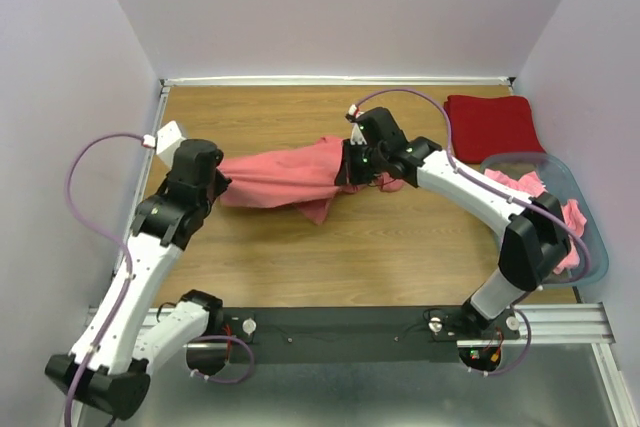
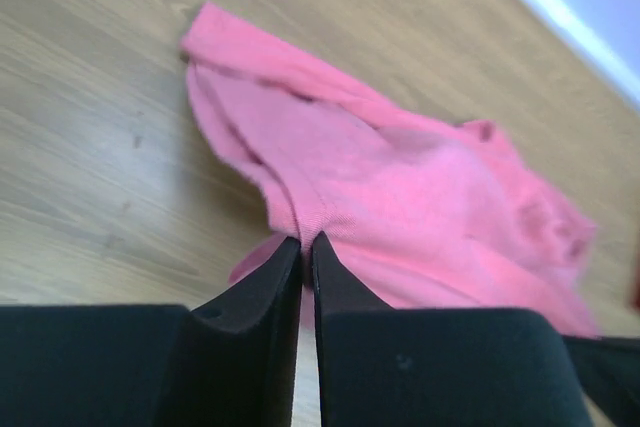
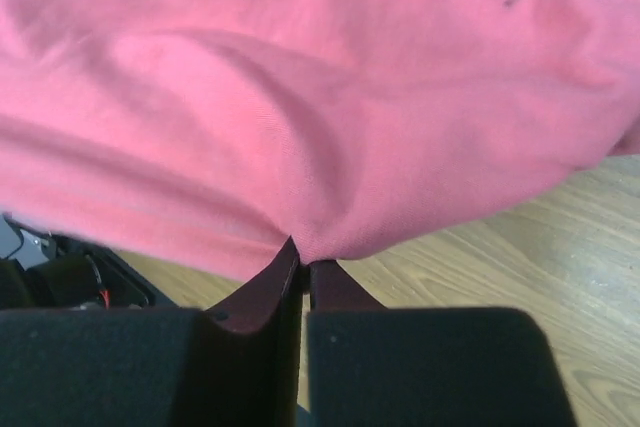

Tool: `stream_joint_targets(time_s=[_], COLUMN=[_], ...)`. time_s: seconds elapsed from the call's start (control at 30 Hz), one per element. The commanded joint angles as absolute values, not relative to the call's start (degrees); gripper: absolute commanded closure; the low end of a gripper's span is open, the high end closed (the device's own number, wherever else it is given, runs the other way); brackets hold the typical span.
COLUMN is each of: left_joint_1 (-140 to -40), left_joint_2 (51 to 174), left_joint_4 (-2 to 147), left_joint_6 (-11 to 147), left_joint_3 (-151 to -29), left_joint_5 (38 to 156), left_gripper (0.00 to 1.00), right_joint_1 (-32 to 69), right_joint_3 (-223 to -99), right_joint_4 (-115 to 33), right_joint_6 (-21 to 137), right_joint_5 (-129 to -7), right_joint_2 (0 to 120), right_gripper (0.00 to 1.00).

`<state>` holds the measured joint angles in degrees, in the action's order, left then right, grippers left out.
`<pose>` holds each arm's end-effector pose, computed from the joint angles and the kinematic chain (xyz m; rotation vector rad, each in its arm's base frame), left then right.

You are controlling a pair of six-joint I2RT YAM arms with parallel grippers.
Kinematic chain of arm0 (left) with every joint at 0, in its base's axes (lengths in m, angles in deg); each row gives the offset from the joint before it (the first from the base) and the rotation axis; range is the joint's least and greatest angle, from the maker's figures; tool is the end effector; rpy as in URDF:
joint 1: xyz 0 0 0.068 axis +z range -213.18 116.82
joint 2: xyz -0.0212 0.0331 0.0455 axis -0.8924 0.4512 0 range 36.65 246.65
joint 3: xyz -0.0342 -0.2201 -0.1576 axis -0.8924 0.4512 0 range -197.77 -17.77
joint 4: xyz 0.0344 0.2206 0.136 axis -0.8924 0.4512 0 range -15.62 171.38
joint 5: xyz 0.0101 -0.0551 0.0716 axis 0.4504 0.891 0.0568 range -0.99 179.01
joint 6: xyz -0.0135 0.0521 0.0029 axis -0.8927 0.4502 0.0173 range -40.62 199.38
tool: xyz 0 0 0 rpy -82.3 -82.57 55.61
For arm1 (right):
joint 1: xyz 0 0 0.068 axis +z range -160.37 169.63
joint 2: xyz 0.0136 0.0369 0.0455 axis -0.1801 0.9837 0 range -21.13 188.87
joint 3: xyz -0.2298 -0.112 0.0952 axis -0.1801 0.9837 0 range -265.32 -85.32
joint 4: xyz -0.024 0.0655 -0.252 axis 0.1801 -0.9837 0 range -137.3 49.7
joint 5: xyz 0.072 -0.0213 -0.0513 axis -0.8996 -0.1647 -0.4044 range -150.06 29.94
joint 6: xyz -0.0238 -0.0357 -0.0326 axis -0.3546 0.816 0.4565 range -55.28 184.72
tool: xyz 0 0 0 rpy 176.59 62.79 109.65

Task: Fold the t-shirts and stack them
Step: Flatten the tshirt out

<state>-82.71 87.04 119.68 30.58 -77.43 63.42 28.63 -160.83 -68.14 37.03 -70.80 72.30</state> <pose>0.1649 -0.0422 0.3531 -0.7737 1.9922 -0.2083 0.2784 0.2339 0.2807 -0.3403 2.4697 0.7523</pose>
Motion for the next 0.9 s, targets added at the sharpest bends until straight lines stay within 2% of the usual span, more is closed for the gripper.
stream_joint_targets(time_s=[0.0,0.1,0.17,0.2,0.27,0.3,0.4,0.47,0.5,0.53,0.6,0.77,0.8,0.87], left_joint_1=[-82.61,-82.43,-81.9,-81.73,-81.64,-81.55,-81.64,-81.64,-81.64,-81.64,-81.38,-78.13,-76.99,-76.37], left_joint_2=[100.67,112.27,118.27,124.91,132.15,138.98,145.79,147.66,146.09,144.77,141.96,127.38,122.48,118.58], left_joint_4=[118.08,108.43,105.85,104.89,106.36,107.33,110.41,109.11,107.18,103.16,99.97,92.5,90.83,84.94], left_joint_6=[39.37,43.77,45.88,49.2,50.63,52.55,53.8,54.76,55.29,55.56,54.69,43.38,41.86,39.49], left_joint_3=[-74.9,-77.52,-80.51,-85.14,-91.65,-98.74,-109.23,-111.29,-109.98,-108.4,-102.8,-85.66,-78.84,-72.82], left_joint_5=[60.87,61.58,61.5,62.45,62.03,62.37,61.5,62.28,63.24,64.3,67.19,73.79,76.76,79.59], left_gripper=[0.84,0.84,0.84,0.82,0.81,0.8,0.79,0.66,0.45,0.32,0.16,0.17,0.25,0.36], right_joint_1=[28.82,28.82,28.74,28.82,28.74,28.74,28.74,28.74,28.74,28.82,28.74,28.74,28.74,28.82], right_joint_3=[-164.33,-166.61,-167.41,-168.11,-168.46,-168.47,-167.5,-165.66,-164.78,-162.95,-160.92,-156.35,-154.94,-153.44], right_joint_4=[-74.14,-74.06,-73.97,-74.05,-74.14,-74.14,-74.06,-74.05,-73.88,-73.88,-73.79,-73.53,-73.44,-73.26], right_joint_6=[39.23,38.88,38.79,38.79,38.79,39.22,39.4,39.58,39.58,39.49,39.84,40.02,39.84,40.02], right_joint_5=[-69.38,-65.69,-63.32,-62.62,-60.51,-60.41,-58.83,-58.65,-58.22,-57.87,-56.73,-56.02,-56.19,-56.37], right_joint_2=[75.19,79.15,80.55,81.43,81.62,81.53,80.22,78.02,77.32,75.57,73.63,67.31,66.59,64.92], right_gripper=[0.77,0.68,0.67,0.61,0.57,0.54,0.46,0.38,0.36,0.35,0.33,0.33,0.33,0.33])
